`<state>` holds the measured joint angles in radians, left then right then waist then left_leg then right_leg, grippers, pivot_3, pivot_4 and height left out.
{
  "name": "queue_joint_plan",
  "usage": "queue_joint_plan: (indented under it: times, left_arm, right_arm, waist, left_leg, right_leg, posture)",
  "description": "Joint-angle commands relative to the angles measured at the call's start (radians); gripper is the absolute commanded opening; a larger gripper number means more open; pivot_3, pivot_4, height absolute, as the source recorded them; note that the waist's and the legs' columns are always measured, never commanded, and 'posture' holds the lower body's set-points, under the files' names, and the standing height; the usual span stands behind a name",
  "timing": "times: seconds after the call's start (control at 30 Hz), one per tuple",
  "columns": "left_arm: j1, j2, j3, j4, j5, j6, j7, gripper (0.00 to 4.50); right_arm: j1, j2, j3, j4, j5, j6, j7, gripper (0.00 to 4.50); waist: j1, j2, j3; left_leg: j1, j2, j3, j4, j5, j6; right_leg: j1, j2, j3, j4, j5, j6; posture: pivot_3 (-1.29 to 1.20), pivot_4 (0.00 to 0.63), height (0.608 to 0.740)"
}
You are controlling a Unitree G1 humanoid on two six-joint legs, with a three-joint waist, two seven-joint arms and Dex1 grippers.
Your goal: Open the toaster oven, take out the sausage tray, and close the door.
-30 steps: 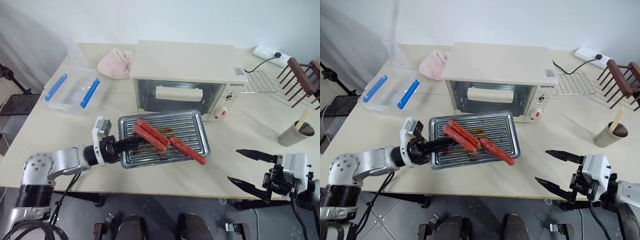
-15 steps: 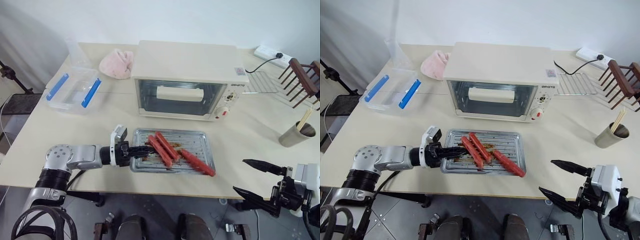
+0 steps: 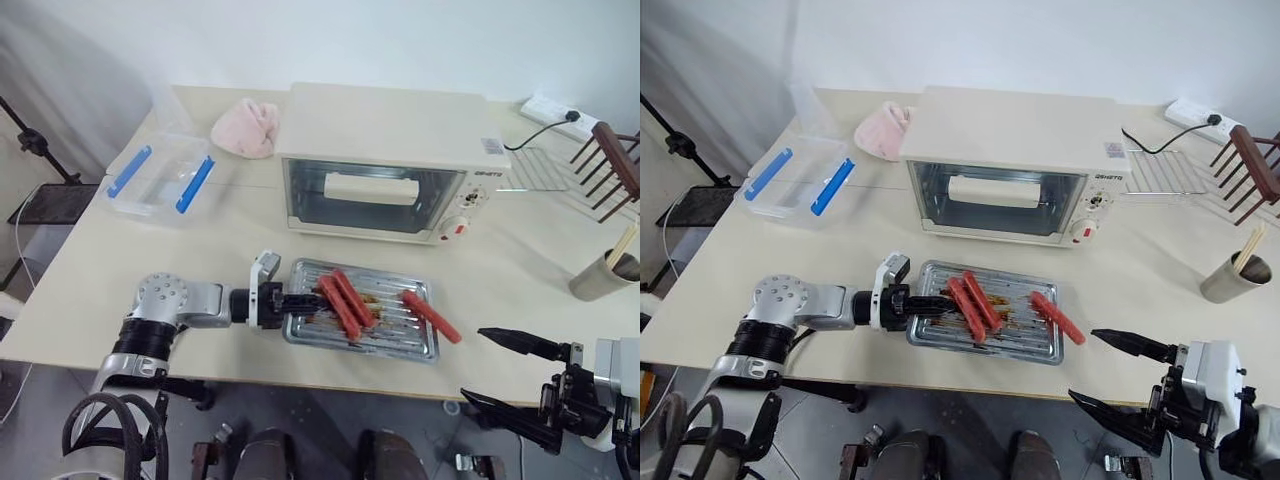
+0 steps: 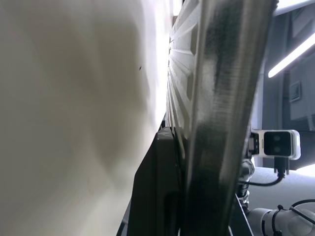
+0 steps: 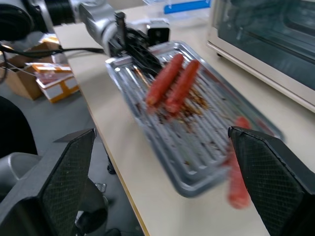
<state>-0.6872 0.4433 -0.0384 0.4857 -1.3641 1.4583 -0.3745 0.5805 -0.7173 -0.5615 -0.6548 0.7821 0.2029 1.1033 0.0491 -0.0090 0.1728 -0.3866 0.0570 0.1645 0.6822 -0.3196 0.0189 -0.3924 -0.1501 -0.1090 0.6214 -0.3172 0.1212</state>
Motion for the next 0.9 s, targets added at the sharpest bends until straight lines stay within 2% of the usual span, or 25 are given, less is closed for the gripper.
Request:
queue_joint_plan:
  times: [0.03,0.07,0.17,0.47,0.53,0.6,0.7,0.8,0.87,0.9]
  left_arm:
    - [-0.001,-0.05,-0.015,0.057,0.132,-0.035,-0.071,0.0]
    - [-0.002,-0.059,-0.011,0.057,0.161,-0.044,-0.085,0.0]
    - [-0.004,-0.076,-0.009,0.044,0.229,-0.052,-0.135,0.62]
    - [-0.01,-0.096,0.04,-0.009,0.361,-0.067,-0.225,3.32]
    - [-0.009,-0.087,0.052,-0.033,0.38,-0.063,-0.228,3.89]
    - [0.013,-0.033,0.009,-0.115,0.412,-0.078,-0.281,4.47]
    - [0.052,0.054,-0.028,-0.213,0.451,-0.115,-0.357,4.49]
    - [0.134,0.18,-0.1,-0.338,0.558,-0.307,-0.503,4.49]
    - [0.159,0.211,-0.088,-0.342,0.581,-0.359,-0.537,4.49]
    - [0.187,0.238,-0.072,-0.356,0.606,-0.454,-0.594,4.49]
  right_arm:
    - [0.018,0.0,-0.041,-0.032,0.031,0.01,0.001,4.49]
    - [0.021,0.002,-0.045,-0.032,0.03,0.008,0.002,4.49]
    - [0.028,0.009,-0.061,-0.015,0.009,-0.012,0.011,4.5]
    - [0.006,0.006,-0.07,0.04,-0.012,-0.03,0.032,4.5]
    - [-0.002,0.005,-0.066,0.048,-0.017,-0.031,0.036,4.5]
    - [-0.01,0.002,-0.065,0.055,-0.022,-0.032,0.044,4.5]
    - [-0.024,-0.002,-0.061,0.069,-0.027,-0.031,0.056,4.5]
    - [-0.043,-0.01,-0.053,0.086,-0.032,-0.03,0.07,4.5]
    - [-0.057,-0.013,-0.046,0.095,-0.035,-0.028,0.076,4.5]
    - [-0.069,-0.018,-0.043,0.102,-0.036,-0.027,0.081,4.5]
  waist:
    - [0.009,0.001,-0.001]
    - [0.011,0.002,-0.001]
    - [0.014,0.002,-0.001]
    - [0.007,0.002,-0.001]
    - [0.004,0.001,-0.001]
    - [-0.001,0.0,0.0]
    - [-0.013,0.0,0.0]
    - [-0.038,0.0,0.0]
    - [-0.046,0.0,0.0]
    - [-0.049,0.0,0.0]
  left_leg:
    - [0.0,-0.001,-0.001,0.0,0.0,0.001]
    - [0.0,-0.002,-0.001,0.0,0.0,0.001]
    - [0.0,-0.003,-0.002,0.0,0.0,0.003]
    - [0.0,-0.003,-0.002,0.0,0.001,0.003]
    - [0.0,-0.003,-0.003,0.0,0.001,0.003]
    - [0.0,-0.002,-0.003,0.0,0.001,0.003]
    - [-0.001,0.0,-0.002,0.0,0.001,0.003]
    - [0.0,0.004,0.0,-0.001,0.001,0.0]
    - [0.002,0.006,0.0,-0.002,0.001,-0.002]
    - [0.002,0.007,0.0,-0.001,0.001,-0.003]
  right_leg:
    - [0.0,-0.001,0.0,0.0,0.0,0.0]
    - [0.001,-0.001,0.0,0.0,0.0,0.0]
    - [0.002,-0.003,0.0,-0.001,0.001,0.001]
    - [0.002,-0.003,0.0,0.0,0.001,0.002]
    - [0.002,-0.003,0.0,0.0,0.001,0.002]
    - [0.001,-0.003,0.0,0.0,0.001,0.002]
    - [0.001,-0.001,0.0,0.0,0.001,0.002]
    - [-0.001,0.002,0.0,0.0,0.001,0.001]
    - [-0.001,0.004,0.0,0.001,0.0,-0.001]
    - [-0.001,0.004,0.0,0.002,-0.001,-0.001]
  posture:
    - [0.0,0.15,0.74]
    - [0.0,0.15,0.74]
    - [0.0,0.15,0.74]
    - [0.0,0.15,0.74]
    - [0.0,0.15,0.74]
    - [0.0,0.15,0.74]
    - [0.0,0.15,0.74]
    - [0.0,0.15,0.74]
    - [0.0,0.15,0.74]
    - [0.0,0.15,0.74]
